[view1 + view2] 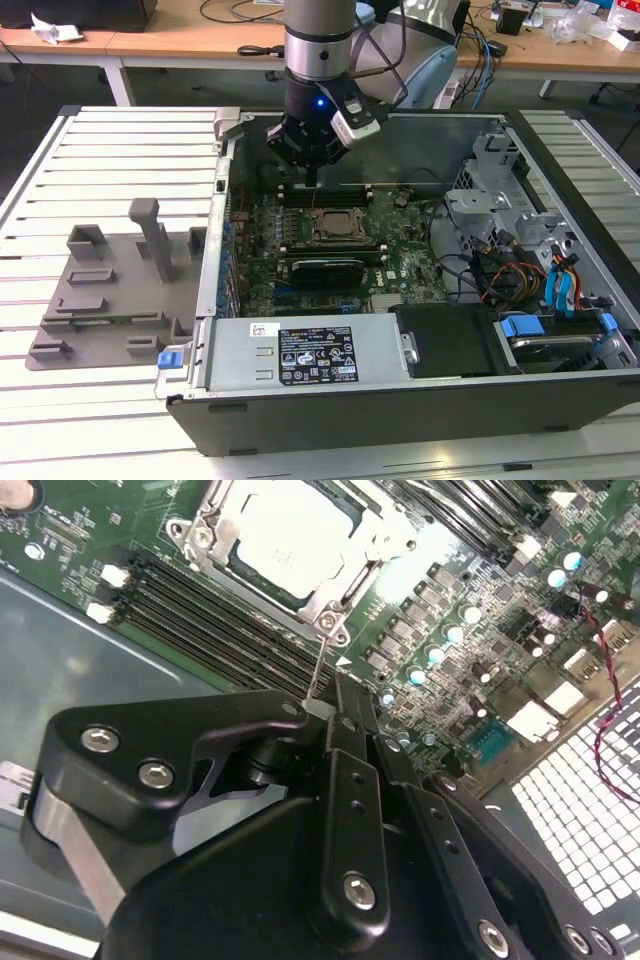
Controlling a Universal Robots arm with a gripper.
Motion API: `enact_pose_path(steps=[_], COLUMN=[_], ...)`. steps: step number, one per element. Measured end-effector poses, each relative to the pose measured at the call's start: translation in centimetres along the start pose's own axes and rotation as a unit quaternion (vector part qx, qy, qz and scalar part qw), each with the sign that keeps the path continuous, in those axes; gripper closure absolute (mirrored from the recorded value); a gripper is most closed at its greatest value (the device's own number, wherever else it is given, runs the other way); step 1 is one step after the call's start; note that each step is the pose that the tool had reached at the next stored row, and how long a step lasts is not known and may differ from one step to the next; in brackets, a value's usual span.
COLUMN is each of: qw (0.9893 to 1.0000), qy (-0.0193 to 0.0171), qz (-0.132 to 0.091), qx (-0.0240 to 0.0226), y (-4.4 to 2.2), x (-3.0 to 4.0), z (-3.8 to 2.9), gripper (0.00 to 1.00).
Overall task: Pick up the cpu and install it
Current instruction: 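Install the first cpu locking lever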
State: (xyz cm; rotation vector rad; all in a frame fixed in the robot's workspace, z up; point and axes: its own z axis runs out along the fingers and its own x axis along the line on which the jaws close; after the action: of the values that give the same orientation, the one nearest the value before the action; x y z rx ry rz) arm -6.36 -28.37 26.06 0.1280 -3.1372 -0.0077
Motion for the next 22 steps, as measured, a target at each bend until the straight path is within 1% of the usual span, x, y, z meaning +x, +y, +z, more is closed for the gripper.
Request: enact_pose_path(steps=[4,6,9,13,17,19,21,22], qw=[1.0,1.0,1.0,1.0,1.0,1.0,1.0,1.0], qy=[0.0002,0.0004,0.0006,0.0013,0.0015,0.0016,0.0018,0.0022], qz=[0.0,0.0,0.0,0.0,0.0,0.0,0.0,0.0], qx=[0.0,0.0,-0.0002,-0.0001,-0.0001,-0.0001,-0.0002,-0.0002], y=[-0.05,-0.09,-0.11,-0.13,-0.14,-0.13,-0.08,0.0], x=[-0.54,-1.07,-1.42,-1.56,-1.58,-1.59,-1.72,-1.86], z=[0.0,0.0,0.05,0.53,1.17,1.61,2.0,2.32], gripper=[0.89,0.89,0.89,0.89,0.89,0.89,0.89,0.89])
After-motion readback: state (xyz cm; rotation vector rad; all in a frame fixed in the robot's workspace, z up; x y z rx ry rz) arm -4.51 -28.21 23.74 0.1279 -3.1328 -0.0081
